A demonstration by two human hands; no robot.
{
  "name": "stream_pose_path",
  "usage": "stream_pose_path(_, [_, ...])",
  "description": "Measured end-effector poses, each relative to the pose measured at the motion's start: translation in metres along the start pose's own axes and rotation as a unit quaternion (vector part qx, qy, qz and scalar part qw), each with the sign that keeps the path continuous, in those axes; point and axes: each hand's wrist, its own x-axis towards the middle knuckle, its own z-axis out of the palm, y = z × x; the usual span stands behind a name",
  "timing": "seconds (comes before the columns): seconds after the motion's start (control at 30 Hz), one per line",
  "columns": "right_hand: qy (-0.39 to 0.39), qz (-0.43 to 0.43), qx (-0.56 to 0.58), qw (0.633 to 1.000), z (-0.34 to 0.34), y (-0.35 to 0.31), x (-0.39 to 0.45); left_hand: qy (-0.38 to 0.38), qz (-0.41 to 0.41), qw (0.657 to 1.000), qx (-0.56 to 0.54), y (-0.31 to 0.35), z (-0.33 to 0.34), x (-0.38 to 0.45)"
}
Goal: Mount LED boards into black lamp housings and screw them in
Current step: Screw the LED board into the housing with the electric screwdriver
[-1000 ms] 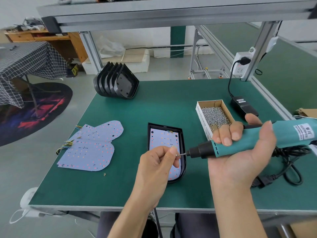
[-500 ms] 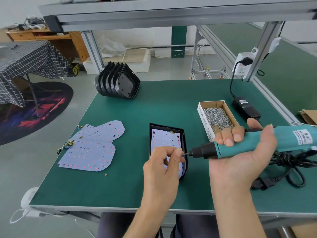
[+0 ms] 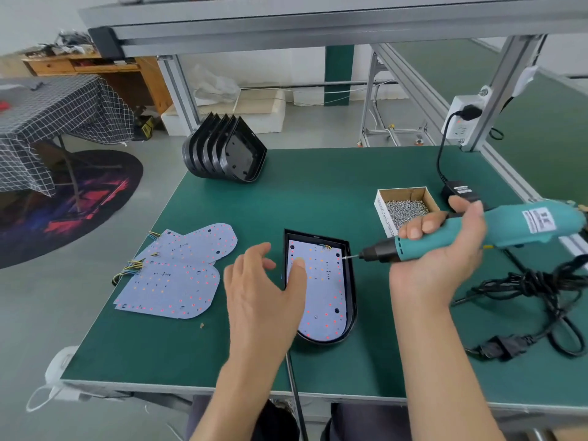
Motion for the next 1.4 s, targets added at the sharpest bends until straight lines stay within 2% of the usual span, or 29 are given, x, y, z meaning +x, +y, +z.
stream_pose_path(0.13, [-0.01,0.004,-0.06,0.998,0.002,0.021,0.011,-0.135,-0.075,0.983,0.099,0.0,0.01,0.016])
stream_pose_path(0.23, [-0.03,-0.004,-0.076,0.997,0.001,0.031,0.015,-0.172,-0.099,0.975,0.104,-0.002,0.018,0.019])
stream_pose_path(0.47, [-0.061,-0.03,-0.113,0.991,-0.002,0.038,0.017,-0.154,-0.093,0.981,0.068,-0.005,0.021,0.018])
stream_pose_path(1.4, [-0.07,-0.041,-0.145,0.986,-0.001,0.04,0.015,-0.119,-0.066,0.989,0.053,0.0,0.026,0.016])
